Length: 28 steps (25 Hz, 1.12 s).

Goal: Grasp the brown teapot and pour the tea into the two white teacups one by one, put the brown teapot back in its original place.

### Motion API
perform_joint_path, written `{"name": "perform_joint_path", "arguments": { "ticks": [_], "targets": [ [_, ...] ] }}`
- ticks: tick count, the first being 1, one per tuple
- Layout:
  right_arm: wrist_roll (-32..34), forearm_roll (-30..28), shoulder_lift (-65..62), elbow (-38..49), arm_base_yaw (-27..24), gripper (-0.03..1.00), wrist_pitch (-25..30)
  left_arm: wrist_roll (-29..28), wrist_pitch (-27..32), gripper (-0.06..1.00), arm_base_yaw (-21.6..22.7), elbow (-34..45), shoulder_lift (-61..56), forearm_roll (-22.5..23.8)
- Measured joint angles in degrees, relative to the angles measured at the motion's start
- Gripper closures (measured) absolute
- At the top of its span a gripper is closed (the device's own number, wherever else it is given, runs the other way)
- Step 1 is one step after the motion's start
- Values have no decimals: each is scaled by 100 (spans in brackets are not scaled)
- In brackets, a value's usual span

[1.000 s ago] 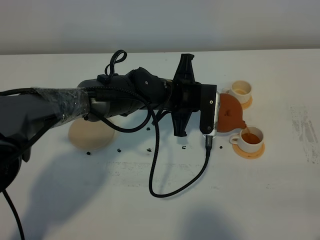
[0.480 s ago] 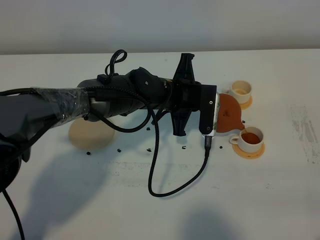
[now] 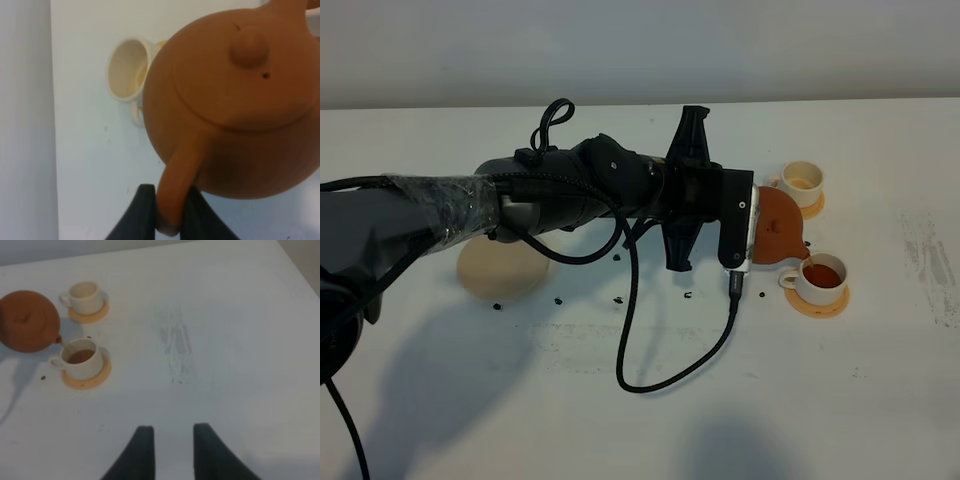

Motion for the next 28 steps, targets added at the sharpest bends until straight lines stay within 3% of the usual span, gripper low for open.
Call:
{"name": "perform_joint_path", "arguments": {
  "ticks": [28],
  "targets": [
    [0, 0, 0, 0, 0, 74, 0, 5, 22, 86, -50, -74, 5, 276]
  ]
}}
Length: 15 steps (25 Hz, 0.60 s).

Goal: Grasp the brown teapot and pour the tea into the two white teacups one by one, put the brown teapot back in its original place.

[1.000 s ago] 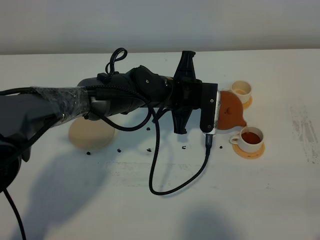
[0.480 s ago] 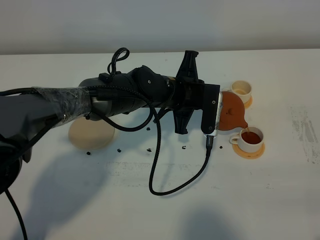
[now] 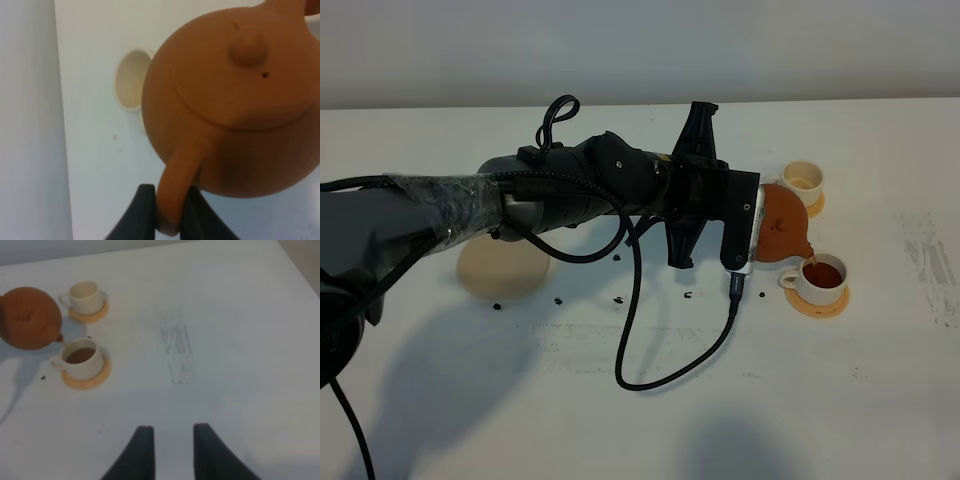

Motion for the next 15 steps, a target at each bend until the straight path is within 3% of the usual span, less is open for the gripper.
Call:
{"name": "perform_joint_path", "arguments": {
  "ticks": [15],
  "targets": [
    [0, 0, 0, 0, 0, 74, 0, 0, 5, 86, -57, 0, 0, 228]
  ]
}}
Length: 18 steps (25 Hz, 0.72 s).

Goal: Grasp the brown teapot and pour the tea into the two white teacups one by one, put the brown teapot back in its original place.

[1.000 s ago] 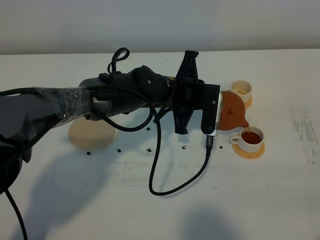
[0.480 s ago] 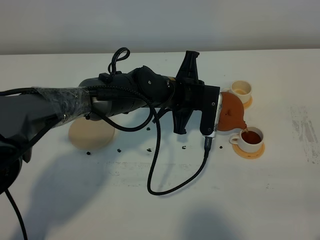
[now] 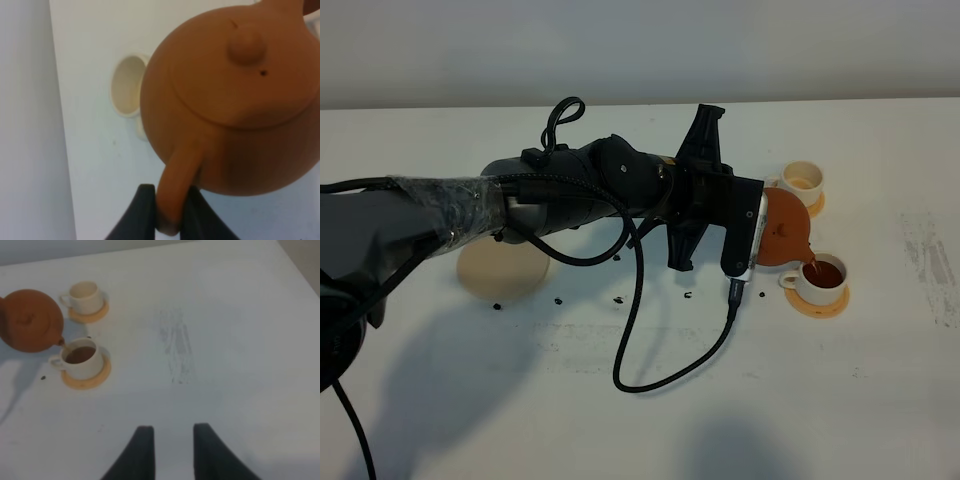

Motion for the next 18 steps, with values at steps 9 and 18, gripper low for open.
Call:
{"name": "perform_joint_path", "arguments": {
  "ticks": [9, 18],
  "targets": [
    [0, 0, 0, 0, 0, 74, 0, 0, 0, 86, 0, 0, 0, 57],
    [0, 0, 0, 0, 0, 74, 0, 0, -5, 86, 0, 0, 0, 92]
  ]
}}
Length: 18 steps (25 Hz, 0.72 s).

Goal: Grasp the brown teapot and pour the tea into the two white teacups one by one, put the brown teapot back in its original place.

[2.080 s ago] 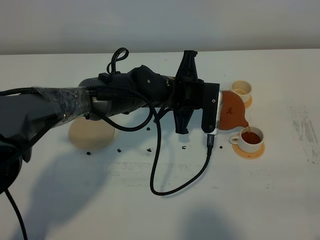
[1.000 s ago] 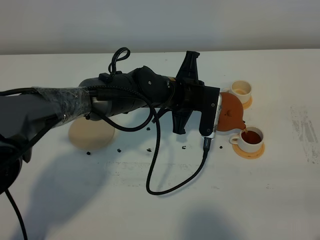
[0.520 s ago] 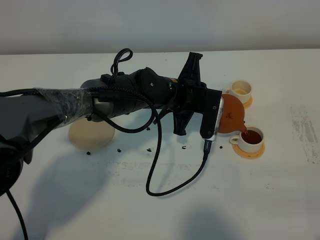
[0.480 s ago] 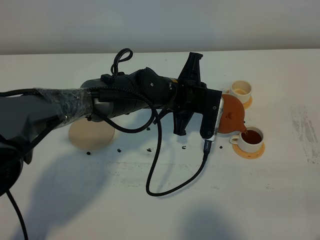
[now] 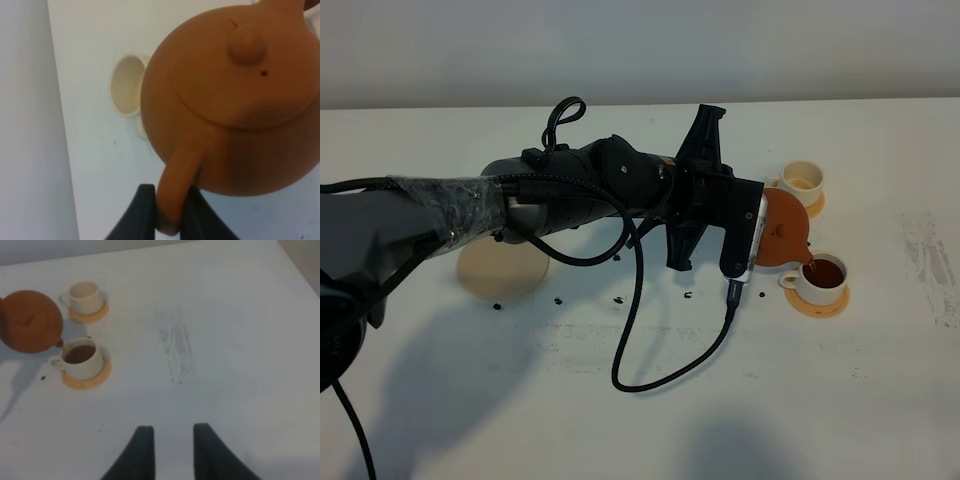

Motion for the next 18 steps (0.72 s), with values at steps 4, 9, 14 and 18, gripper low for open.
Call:
{"name": "perform_joint_path", "arguments": {
  "ticks": [4, 9, 14, 18],
  "targets": [
    [0, 0, 0, 0, 0, 74, 0, 0, -6, 86, 0, 0, 0, 5],
    [0, 0, 0, 0, 0, 74, 0, 0, -10, 86, 0, 0, 0, 5],
    [0, 0, 0, 0, 0, 74, 0, -187, -5, 86, 0, 0, 0, -6],
    [0, 0, 0, 0, 0, 74, 0, -347, 1, 86, 0, 0, 0, -6]
  ]
}}
